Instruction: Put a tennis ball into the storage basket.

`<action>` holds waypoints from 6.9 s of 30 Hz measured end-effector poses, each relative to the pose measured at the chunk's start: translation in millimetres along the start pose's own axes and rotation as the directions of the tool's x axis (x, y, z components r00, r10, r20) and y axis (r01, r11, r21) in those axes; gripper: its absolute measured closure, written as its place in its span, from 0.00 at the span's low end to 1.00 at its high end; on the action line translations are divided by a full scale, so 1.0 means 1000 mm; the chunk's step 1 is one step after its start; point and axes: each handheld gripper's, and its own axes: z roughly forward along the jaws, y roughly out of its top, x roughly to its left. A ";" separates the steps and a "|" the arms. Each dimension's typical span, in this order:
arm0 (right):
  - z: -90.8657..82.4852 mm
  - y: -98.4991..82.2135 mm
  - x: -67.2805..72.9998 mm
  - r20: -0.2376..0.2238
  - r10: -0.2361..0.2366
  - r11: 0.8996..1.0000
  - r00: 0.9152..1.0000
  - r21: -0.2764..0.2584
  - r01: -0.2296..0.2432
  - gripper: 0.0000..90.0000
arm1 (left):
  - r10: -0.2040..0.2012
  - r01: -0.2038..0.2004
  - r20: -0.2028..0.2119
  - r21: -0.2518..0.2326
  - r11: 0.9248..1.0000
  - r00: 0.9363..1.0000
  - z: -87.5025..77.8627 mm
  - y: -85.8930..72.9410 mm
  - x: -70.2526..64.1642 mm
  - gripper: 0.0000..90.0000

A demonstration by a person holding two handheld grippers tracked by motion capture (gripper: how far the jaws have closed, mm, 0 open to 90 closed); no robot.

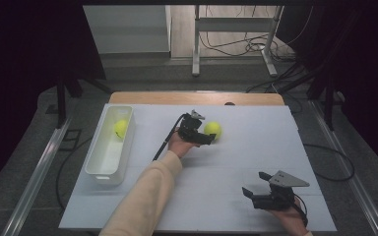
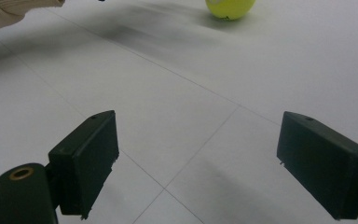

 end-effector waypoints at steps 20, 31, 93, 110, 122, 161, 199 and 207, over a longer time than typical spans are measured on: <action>0.000 0.000 0.000 -0.001 0.001 1.000 1.000 -0.004 -0.001 0.15 | 0.013 -0.013 -0.017 0.039 0.999 1.000 0.024 0.007 -0.001 0.11; -0.001 0.000 -0.001 -0.001 0.004 1.000 1.000 -0.004 -0.004 0.15 | 0.019 -0.018 -0.012 0.049 0.999 1.000 0.034 0.015 -0.003 0.11; -0.001 0.000 -0.001 0.011 0.000 1.000 1.000 -0.005 0.000 0.15 | 0.008 -0.006 0.061 -0.030 1.000 0.998 -0.016 0.004 -0.004 0.29; -0.001 0.000 -0.002 0.016 -0.002 1.000 1.000 -0.003 0.002 0.15 | 0.005 0.000 0.075 -0.067 0.998 0.997 -0.033 -0.002 -0.005 0.29; -0.001 0.000 -0.002 0.019 -0.004 1.000 1.000 -0.001 0.004 0.15 | 0.008 0.000 0.086 -0.091 0.996 0.996 -0.044 -0.005 -0.008 0.29; -0.001 0.000 -0.001 0.024 -0.005 1.000 1.000 0.002 0.005 0.15 | 0.000 0.014 0.092 -0.148 0.989 0.996 -0.078 -0.020 -0.002 0.29; 0.000 0.000 -0.002 0.038 0.003 1.000 0.999 0.004 -0.003 0.15 | 0.001 0.022 0.112 -0.206 0.978 0.994 -0.117 -0.039 0.001 0.29; -0.002 0.000 -0.002 0.033 -0.003 1.000 0.999 -0.001 0.004 0.15 | 0.009 0.014 0.110 -0.213 0.977 0.994 -0.122 -0.042 -0.003 0.29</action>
